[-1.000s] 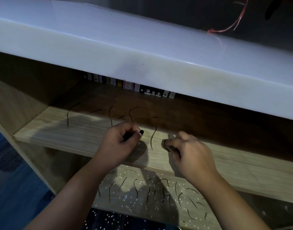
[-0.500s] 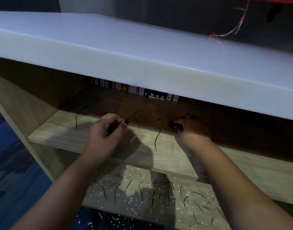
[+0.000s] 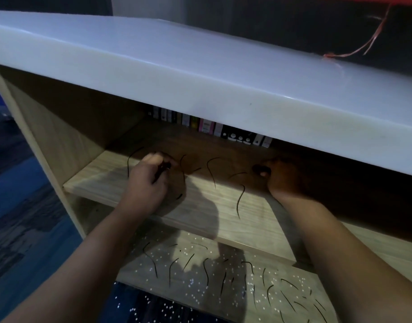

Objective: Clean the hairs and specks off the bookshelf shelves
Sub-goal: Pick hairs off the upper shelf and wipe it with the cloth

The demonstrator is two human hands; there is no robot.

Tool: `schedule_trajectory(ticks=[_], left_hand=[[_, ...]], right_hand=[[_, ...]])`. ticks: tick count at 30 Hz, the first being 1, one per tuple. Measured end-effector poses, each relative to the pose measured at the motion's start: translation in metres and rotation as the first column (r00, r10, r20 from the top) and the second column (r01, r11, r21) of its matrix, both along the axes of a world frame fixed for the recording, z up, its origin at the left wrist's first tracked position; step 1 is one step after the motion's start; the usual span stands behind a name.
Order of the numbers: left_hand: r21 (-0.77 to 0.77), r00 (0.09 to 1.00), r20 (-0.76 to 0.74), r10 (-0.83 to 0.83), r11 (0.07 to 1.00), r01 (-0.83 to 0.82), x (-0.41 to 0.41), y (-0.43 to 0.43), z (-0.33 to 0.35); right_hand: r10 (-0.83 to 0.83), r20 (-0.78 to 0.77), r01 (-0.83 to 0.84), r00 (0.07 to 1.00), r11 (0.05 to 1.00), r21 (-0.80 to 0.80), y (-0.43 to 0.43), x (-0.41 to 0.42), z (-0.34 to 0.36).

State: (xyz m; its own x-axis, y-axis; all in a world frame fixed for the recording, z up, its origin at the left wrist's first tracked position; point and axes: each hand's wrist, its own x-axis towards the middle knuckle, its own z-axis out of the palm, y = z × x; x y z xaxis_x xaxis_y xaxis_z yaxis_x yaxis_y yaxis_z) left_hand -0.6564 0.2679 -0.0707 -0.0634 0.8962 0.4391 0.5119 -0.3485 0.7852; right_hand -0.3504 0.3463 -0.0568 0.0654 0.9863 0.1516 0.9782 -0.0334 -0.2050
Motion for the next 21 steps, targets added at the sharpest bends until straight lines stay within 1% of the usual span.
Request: schedule_trajectory(ticks=[3,5,8,10,15,18,21], left_hand=[[-0.042,1.000,0.016,-0.024,0.999,0.025,0.000,0.002,0.001],[-0.047,1.000,0.015,-0.019,0.999,0.020,0.000,0.004,-0.001],[-0.028,1.000,0.024,-0.019,0.999,0.020,0.000,0.006,-0.003],[-0.037,1.000,0.025,-0.019,0.999,0.020,0.001,0.006,-0.003],[-0.052,1.000,0.016,-0.025,0.998,0.025,0.001,0.005,-0.002],[-0.060,1.000,0.005,-0.028,0.998,0.028,0.000,0.003,-0.002],[-0.056,1.000,0.001,-0.021,0.998,0.021,-0.001,0.002,-0.002]], right_hand=[[0.035,-0.006,-0.034,0.999,0.999,0.036,0.006,-0.003,-0.002],[0.096,-0.007,-0.095,0.995,0.994,0.050,0.003,-0.006,0.001],[0.178,0.004,-0.178,0.984,0.984,0.029,-0.005,-0.016,0.006],[0.215,-0.010,-0.215,0.976,0.976,0.006,-0.010,-0.026,0.009],[0.354,0.022,-0.354,0.935,0.935,-0.021,-0.022,-0.047,0.013],[0.369,-0.008,-0.369,0.930,0.929,-0.024,-0.022,-0.045,0.012],[0.319,-0.020,-0.319,0.947,0.948,0.009,-0.013,-0.032,0.012]])
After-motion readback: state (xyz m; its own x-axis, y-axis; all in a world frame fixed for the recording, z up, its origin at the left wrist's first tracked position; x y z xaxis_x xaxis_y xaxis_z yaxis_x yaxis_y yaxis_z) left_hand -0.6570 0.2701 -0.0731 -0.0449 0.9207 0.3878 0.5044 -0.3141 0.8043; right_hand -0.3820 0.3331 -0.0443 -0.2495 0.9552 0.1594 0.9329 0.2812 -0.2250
